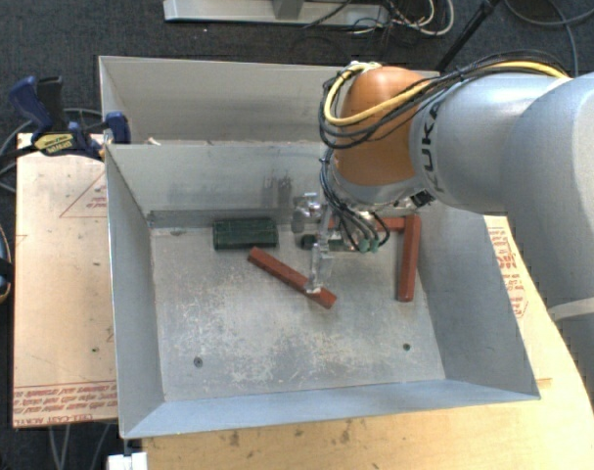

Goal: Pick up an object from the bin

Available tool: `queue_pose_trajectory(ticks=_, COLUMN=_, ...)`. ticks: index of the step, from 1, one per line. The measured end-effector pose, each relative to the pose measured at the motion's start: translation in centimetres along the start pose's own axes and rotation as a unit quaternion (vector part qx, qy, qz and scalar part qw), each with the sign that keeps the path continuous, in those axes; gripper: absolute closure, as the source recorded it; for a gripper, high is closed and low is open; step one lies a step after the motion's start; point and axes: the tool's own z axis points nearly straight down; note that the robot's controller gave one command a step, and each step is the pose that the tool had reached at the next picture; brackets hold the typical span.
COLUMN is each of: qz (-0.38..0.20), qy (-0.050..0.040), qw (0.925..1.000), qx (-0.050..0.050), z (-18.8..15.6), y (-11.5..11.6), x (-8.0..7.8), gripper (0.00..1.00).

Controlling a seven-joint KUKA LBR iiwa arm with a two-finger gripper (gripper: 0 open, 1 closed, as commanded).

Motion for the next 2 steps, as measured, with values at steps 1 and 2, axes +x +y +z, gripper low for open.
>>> queue_pose_trajectory(ticks=1, qz=0.002, qy=-0.0035, qw=1.0, qx=0.001, z=-0.52, y=-0.29, x=-0.17, gripper=1.0)
queue_pose_trajectory(ticks=2, qz=0.002, qy=-0.0035, qw=1.0, qx=0.001, z=-0.52, y=-0.29, x=-0.17, gripper=0.0)
